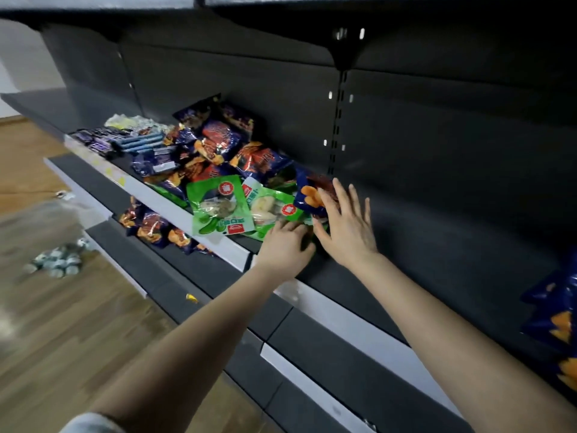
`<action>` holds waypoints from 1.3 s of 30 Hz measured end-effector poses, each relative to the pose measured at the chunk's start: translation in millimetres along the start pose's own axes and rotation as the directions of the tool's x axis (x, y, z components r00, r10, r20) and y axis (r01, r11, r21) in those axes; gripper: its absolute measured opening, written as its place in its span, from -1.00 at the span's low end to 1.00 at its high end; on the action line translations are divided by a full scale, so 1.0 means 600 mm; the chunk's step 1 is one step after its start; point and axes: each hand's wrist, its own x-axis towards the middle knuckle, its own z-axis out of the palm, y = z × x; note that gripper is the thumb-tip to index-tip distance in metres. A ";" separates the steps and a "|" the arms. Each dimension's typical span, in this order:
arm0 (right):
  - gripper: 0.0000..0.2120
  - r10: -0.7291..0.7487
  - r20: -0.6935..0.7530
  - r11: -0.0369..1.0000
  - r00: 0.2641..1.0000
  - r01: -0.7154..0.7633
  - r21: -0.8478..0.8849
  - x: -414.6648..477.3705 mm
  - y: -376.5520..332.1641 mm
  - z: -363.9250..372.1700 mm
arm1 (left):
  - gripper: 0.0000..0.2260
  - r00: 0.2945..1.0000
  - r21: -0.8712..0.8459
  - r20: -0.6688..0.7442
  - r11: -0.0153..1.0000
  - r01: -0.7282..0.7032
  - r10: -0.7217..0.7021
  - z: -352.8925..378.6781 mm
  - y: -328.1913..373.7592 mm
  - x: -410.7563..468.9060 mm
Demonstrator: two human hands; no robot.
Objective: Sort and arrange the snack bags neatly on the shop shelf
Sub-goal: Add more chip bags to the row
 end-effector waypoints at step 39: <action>-0.30 0.054 0.170 0.975 0.984 -0.015 -0.222 -0.110 0.078 -0.046 | -0.72 0.995 -0.056 -0.095 0.998 -0.037 0.032 0.006 0.005 0.003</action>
